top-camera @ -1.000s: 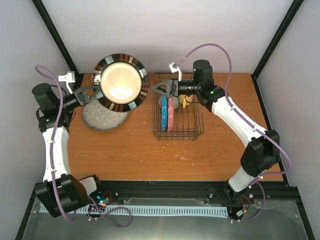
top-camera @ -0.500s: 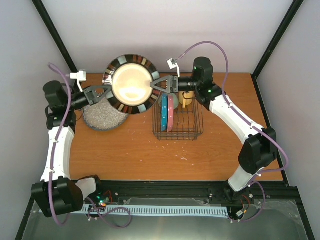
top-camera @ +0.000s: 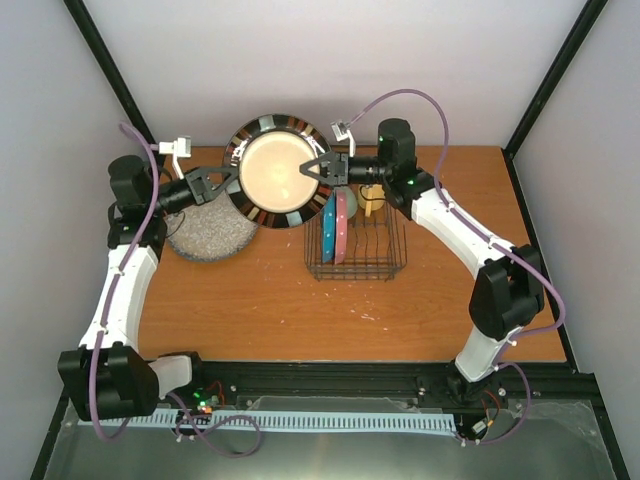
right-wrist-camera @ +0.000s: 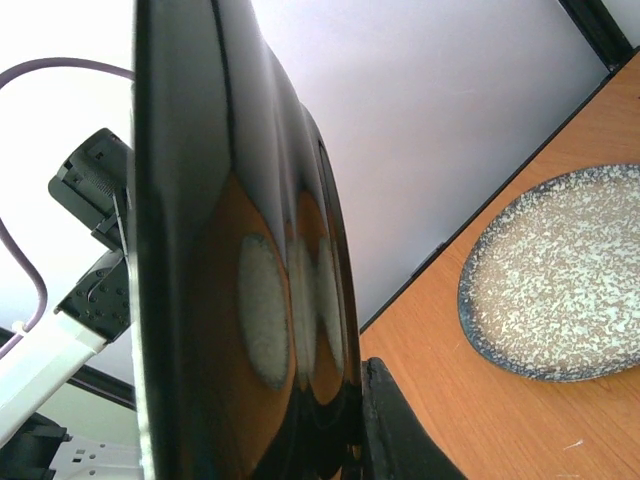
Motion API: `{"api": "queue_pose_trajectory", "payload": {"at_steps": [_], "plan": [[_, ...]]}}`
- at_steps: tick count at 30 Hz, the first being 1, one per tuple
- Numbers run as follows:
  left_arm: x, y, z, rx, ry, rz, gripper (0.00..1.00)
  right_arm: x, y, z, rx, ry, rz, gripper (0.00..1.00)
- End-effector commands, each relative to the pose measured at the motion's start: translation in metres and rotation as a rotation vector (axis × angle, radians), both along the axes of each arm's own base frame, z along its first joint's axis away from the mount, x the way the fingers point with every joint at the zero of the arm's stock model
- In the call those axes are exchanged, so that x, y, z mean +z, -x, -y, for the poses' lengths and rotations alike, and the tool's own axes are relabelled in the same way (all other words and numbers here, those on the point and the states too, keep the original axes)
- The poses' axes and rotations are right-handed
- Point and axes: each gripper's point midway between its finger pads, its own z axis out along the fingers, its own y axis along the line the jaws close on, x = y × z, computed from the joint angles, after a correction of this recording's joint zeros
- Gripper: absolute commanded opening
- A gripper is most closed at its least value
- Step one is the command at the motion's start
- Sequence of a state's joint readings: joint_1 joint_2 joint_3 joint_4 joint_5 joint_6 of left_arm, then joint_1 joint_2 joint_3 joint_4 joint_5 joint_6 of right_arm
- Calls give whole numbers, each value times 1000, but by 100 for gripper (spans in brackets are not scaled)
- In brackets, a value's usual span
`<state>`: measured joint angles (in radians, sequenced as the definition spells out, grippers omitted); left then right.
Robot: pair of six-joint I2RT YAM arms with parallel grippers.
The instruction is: Load the mixed dishes into the dish rack
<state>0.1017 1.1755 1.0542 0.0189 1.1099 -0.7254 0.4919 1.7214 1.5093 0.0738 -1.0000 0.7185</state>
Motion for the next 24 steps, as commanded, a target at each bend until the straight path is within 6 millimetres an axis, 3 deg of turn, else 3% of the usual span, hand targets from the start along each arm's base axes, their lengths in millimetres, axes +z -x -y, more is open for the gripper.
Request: {"api": "queue_pose_trajectory", "payload": {"at_steps": [1, 4, 9, 10, 11, 19, 24], "plan": [[27, 5, 3, -9, -18, 102, 4, 54, 43, 3, 133, -97, 117, 3], [20, -3, -2, 45, -48, 75, 24, 59, 39, 6, 87, -98, 125, 3], [14, -14, -12, 131, -104, 50, 67, 60, 28, 14, 7, -89, 122, 3], [11, -16, -15, 153, -118, 36, 87, 59, 25, 16, -11, -87, 120, 3], [9, -20, -20, 192, -136, 25, 98, 58, 23, 17, -29, -82, 119, 3], [27, -30, -66, 522, -265, 77, 100, 57, -2, 45, -283, 41, 173, 3], [25, -31, -88, 653, -345, 91, 100, 59, -25, 100, -637, 247, 276, 3]]}}
